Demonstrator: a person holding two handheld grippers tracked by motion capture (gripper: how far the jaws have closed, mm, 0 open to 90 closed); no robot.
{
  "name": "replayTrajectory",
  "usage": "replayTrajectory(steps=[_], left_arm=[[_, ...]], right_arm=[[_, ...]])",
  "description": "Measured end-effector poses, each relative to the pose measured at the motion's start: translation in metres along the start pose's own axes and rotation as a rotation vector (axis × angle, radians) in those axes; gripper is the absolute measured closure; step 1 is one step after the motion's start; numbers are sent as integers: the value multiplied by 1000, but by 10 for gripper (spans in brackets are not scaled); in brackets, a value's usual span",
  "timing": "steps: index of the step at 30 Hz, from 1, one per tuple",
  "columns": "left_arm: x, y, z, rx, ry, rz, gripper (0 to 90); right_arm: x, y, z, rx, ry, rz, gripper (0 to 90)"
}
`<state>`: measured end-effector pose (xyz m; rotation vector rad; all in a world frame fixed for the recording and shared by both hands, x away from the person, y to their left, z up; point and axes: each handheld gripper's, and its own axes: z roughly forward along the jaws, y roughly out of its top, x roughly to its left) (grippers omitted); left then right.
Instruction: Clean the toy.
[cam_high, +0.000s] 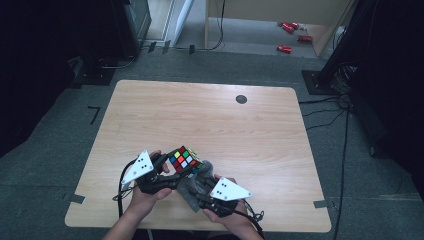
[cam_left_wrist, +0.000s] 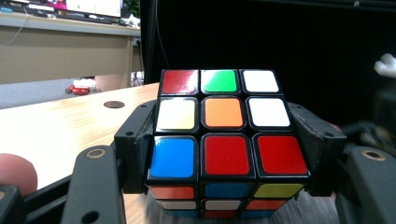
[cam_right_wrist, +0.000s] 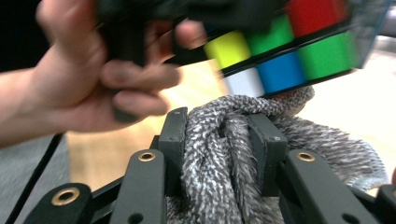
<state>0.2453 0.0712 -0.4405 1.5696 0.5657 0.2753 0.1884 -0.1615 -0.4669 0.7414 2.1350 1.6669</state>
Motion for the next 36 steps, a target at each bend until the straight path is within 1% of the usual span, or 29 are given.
replayTrajectory(steps=[2,3,4,5,8,9,10,11,13,14,15,16,17,18,19,21,22,24,25,26,28,29,30,32,33,35,36], left_arm=[[1,0,-1,1,4,1,346],[1,0,-1,0,5,-2,346],[1,0,-1,-2,1,-6,346],[0,0,0,-4,-5,-8,346],[-2,0,1,7,-13,4,346],[-2,-1,2,8,-13,4,346],[-3,-1,3,10,-12,5,345],[-2,-1,3,10,-12,2,345],[0,-1,1,1,-10,-8,345],[2,0,0,0,5,-4,346],[3,0,-1,3,10,-2,345],[4,0,-2,2,17,-4,346],[6,0,-3,-2,20,-10,346],[7,1,-4,-6,25,-12,346],[7,1,-5,-6,29,-12,346],[9,2,-6,-11,34,-11,345],[9,2,-7,-11,35,-11,346],[10,2,-7,-11,39,-12,345],[10,2,-7,-10,40,-12,345],[10,2,-7,-9,43,-13,346],[12,1,-6,-3,48,-14,345],[12,0,-6,-1,50,-13,345],[12,-1,-5,-1,51,-15,346],[13,-2,-4,6,53,-15,346],[13,-2,-4,7,53,-16,346],[13,-3,-3,11,57,-15,345],[13,-4,-3,13,58,-18,346]], right_arm=[[4,0,2,12,15,-19,642],[3,0,2,12,9,-22,643],[0,1,0,6,-7,-15,645],[-5,2,-2,-2,-29,-1,648],[-20,2,-10,-29,-104,67,652],[-22,2,-12,-35,-108,79,652],[-21,2,-12,-39,-97,78,652],[-19,2,-11,-37,-78,64,652],[-10,3,-7,-16,-37,24,651],[-7,2,-5,-8,-9,11,651],[-4,1,-3,-7,29,0,652],[-2,1,-3,-4,44,-11,651],[-1,2,-3,-1,49,-27,652],[-1,4,-4,0,40,-39,652],[-4,6,-7,-2,25,-40,654],[-17,11,-16,-20,-30,-23,656],[-26,12,-22,-26,-76,-10,658],[-49,12,-35,-24,-195,24,660],[-62,9,-41,-11,-263,65,660],[-75,5,-46,14,-331,114,660],[-100,-6,-55,93,-466,191,661],[-110,-14,-58,130,-518,231,662],[-119,-22,-60,154,-553,266,662],[-134,-37,-64,176,-576,348,662],[-138,-42,-64,189,-586,364,662],[-141,-48,-63,210,-599,368,658],[-142,-51,-62,218,-598,372,646]])
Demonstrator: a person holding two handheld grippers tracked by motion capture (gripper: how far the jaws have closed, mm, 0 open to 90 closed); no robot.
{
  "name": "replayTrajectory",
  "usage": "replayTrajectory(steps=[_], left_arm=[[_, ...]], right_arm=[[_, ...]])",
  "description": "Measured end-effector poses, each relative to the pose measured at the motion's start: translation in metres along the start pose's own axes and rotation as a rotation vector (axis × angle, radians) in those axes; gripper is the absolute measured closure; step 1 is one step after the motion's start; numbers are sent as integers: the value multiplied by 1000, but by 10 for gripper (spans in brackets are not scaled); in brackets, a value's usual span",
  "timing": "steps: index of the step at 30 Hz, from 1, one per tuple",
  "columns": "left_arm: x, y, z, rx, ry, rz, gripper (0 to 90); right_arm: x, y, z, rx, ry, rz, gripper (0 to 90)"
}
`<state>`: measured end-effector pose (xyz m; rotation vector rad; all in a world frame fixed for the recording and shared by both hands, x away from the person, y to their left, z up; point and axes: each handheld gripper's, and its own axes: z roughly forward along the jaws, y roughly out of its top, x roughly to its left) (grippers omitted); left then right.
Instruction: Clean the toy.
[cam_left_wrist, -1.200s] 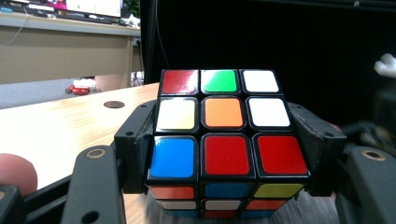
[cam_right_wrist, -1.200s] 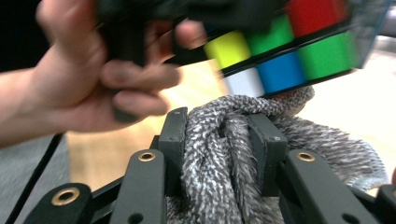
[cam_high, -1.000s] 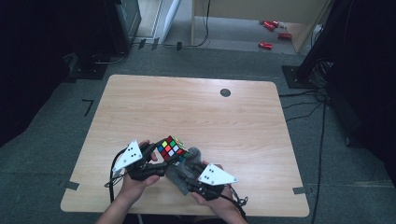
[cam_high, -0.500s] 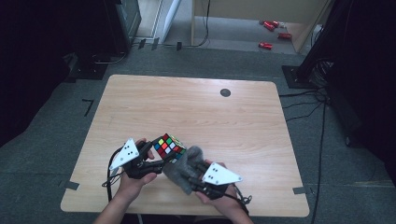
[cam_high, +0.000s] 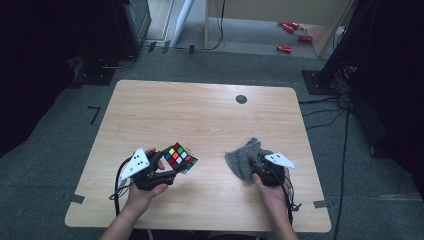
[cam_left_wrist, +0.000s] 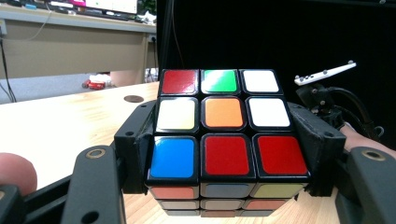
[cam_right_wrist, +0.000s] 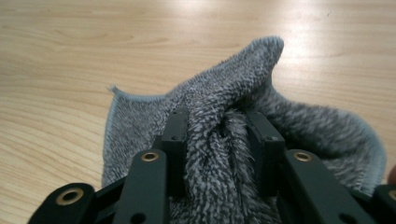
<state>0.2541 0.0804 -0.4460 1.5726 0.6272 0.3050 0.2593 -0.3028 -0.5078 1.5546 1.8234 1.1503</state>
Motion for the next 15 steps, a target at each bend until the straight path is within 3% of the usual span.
replayTrajectory(steps=[2,4,7,11,15], left_arm=[[1,-1,0,7,5,-3,345],[2,-1,0,10,12,-9,345],[4,0,1,23,42,-28,345],[8,0,2,46,95,-71,345],[7,-1,3,47,117,-84,345]], right_arm=[[0,-1,1,7,-6,1,593],[0,1,-2,-7,-15,8,476],[2,8,-12,-82,-20,13,377],[24,21,-27,-184,59,-52,339],[53,23,-30,-203,155,-87,328]])
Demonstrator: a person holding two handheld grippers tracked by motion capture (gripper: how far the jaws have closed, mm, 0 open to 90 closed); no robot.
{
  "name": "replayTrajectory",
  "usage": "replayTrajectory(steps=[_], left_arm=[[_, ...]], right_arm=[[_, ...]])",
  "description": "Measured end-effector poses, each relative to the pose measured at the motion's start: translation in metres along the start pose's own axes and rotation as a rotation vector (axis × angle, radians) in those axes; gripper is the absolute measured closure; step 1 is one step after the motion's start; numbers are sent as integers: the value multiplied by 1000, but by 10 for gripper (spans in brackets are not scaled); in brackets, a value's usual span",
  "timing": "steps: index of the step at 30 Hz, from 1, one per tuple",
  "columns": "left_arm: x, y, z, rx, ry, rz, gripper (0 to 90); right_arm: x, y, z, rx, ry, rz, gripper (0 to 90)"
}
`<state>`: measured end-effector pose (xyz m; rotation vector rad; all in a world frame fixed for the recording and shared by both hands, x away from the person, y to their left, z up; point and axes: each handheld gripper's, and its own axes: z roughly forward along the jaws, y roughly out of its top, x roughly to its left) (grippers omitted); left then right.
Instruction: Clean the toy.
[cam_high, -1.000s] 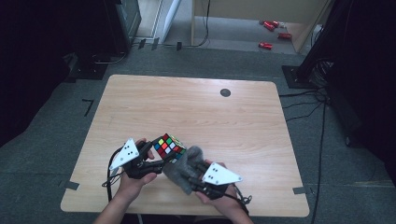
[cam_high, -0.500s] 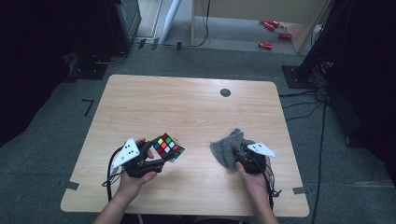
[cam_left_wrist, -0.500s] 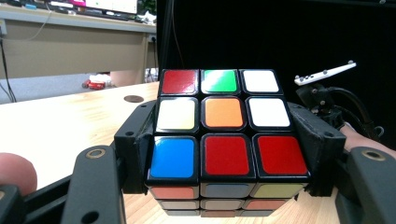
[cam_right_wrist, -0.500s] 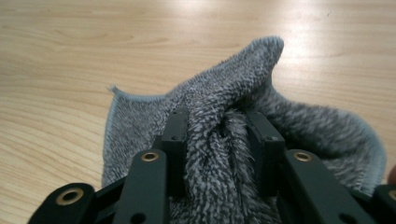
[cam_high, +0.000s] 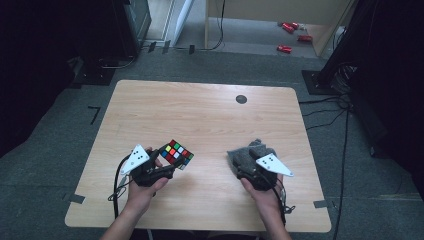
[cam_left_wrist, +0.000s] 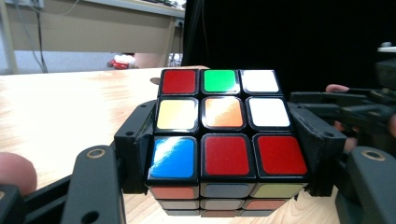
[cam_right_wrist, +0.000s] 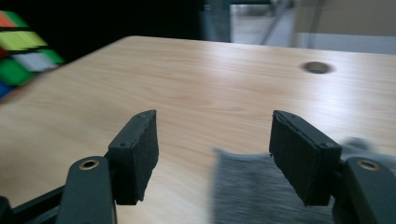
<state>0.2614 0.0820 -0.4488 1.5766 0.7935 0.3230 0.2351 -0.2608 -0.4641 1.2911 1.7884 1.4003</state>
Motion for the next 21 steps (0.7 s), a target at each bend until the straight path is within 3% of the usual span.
replayTrajectory(steps=[8,12,16,21], left_arm=[[-12,-3,6,10,-25,-1,345],[-18,-3,7,2,-26,-2,345],[-21,-3,8,1,-33,-10,345],[-27,-6,12,11,-51,-11,345]], right_arm=[[60,-12,18,57,231,-33,277],[81,-19,24,89,287,-26,272],[94,-20,25,82,307,-29,299],[100,-21,25,65,345,-32,415]])
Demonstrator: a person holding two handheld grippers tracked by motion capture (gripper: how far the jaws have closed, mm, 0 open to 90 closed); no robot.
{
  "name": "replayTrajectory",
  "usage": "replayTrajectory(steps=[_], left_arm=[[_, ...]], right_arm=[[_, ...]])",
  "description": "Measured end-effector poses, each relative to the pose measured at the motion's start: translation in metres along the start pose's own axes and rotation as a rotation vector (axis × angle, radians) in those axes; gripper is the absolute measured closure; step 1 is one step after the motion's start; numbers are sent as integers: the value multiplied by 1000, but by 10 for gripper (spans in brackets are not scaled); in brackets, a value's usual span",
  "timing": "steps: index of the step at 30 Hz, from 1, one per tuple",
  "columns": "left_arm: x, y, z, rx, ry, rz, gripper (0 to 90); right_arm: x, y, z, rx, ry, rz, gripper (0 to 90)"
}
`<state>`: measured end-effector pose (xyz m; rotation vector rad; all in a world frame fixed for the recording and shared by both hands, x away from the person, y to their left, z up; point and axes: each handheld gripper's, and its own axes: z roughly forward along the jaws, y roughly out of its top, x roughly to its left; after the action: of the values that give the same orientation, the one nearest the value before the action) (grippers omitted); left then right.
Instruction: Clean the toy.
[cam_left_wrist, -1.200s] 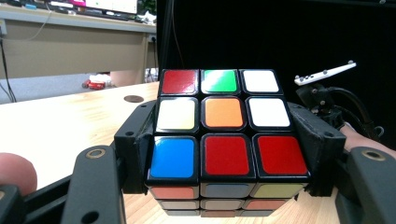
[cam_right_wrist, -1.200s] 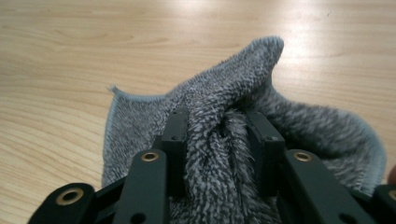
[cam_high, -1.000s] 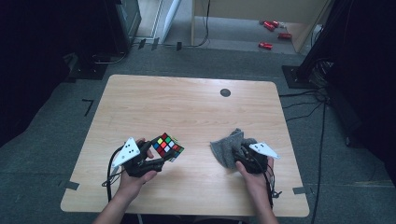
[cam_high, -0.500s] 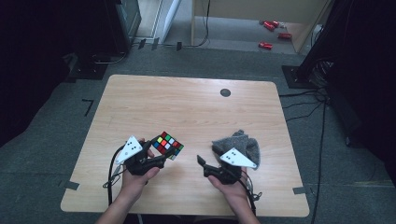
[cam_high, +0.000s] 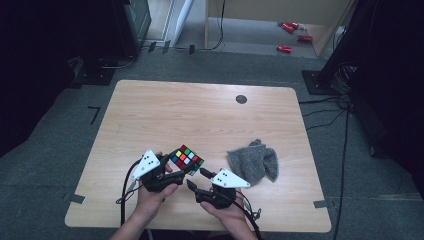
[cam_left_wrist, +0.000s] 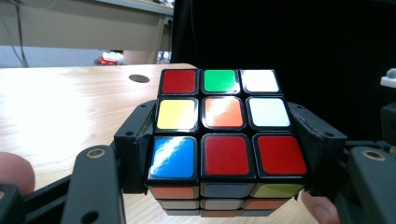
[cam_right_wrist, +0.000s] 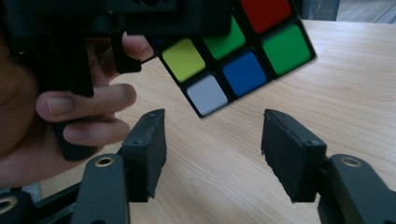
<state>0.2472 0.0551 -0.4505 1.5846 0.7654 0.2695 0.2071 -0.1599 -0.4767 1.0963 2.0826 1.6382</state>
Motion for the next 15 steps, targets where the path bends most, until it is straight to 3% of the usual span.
replayTrajectory(steps=[7,15], left_arm=[[-5,-2,4,25,-23,4,344],[-7,0,4,36,-38,26,343]], right_arm=[[-3,3,-5,-31,-29,-31,468],[-6,4,-10,-30,-38,-163,481]])
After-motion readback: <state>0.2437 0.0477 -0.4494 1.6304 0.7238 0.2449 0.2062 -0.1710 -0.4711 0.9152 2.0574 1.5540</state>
